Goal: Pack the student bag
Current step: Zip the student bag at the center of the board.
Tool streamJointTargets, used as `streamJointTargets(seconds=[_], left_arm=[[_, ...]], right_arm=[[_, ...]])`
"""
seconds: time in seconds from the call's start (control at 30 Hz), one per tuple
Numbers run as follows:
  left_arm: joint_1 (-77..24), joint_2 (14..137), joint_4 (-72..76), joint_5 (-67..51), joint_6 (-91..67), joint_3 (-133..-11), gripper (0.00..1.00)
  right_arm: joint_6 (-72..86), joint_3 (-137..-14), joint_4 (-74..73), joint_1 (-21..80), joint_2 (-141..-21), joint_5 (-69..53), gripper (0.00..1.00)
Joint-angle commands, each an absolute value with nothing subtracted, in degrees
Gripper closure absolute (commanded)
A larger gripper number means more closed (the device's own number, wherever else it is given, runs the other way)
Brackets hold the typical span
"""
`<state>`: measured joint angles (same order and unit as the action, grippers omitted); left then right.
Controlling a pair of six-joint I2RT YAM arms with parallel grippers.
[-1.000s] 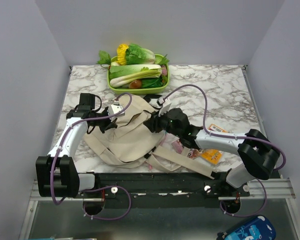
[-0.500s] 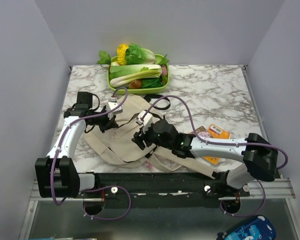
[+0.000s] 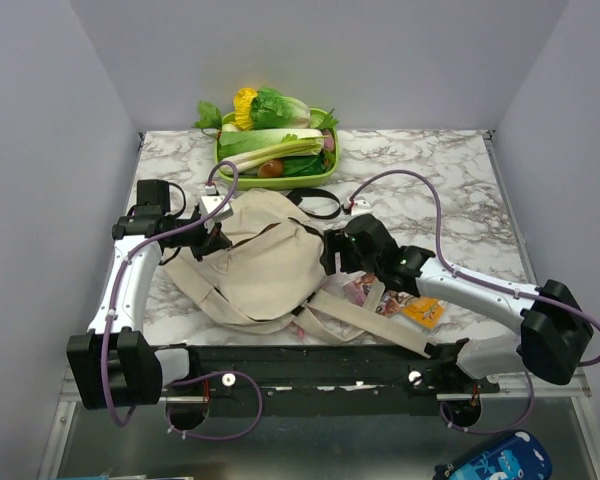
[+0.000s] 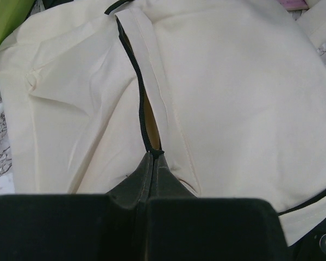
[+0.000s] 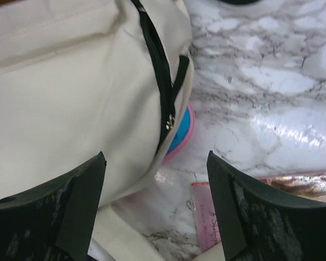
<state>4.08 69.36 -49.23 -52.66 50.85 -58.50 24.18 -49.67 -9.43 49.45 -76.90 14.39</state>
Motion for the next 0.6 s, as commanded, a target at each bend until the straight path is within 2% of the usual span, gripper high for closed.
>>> streamJointTargets(seconds=[0.0, 0.13, 0.23, 0.33, 0.43, 0.47, 0.53, 0.57], left_arm=[[4.4, 69.3, -47.3, -58.3, 50.8, -58.0, 1.00], [4.4, 69.4, -47.7, -57.7, 51.5, -57.7, 1.00], [4.4, 69.5, -48.0, -57.4, 51.9, -57.6, 1.00], [4.4, 69.7, -47.6, -57.2, 52.0, -57.1, 1.00], [4.4, 69.9, -46.3, -57.0, 51.9, -56.4, 1.00], [4.4, 69.9, -46.0, -56.9, 51.9, -56.1, 1.00], [4.4, 70.0, -45.4, -56.3, 51.8, -55.8, 1.00], [4.4, 70.1, -45.5, -56.0, 51.9, -55.7, 1.00]], right_arm=[[32.4, -45.8, -13.0, 46.6, -77.8, 5.5, 0.15], [34.6, -44.8, -6.6, 43.9, -81.0, -7.5, 0.14], [34.5, -44.7, -2.3, 43.0, -83.2, -12.1, 0.14], [34.3, -44.7, 1.3, 41.8, -84.4, -15.1, 0.21], [34.5, -45.1, 4.0, 40.3, -84.4, -16.3, 0.40], [34.5, -45.7, 4.6, 39.7, -84.2, -16.3, 0.57], [34.1, -46.8, 5.3, 39.3, -83.5, -15.9, 0.75], [33.7, -48.2, 5.3, 38.9, -83.3, -15.6, 0.88]])
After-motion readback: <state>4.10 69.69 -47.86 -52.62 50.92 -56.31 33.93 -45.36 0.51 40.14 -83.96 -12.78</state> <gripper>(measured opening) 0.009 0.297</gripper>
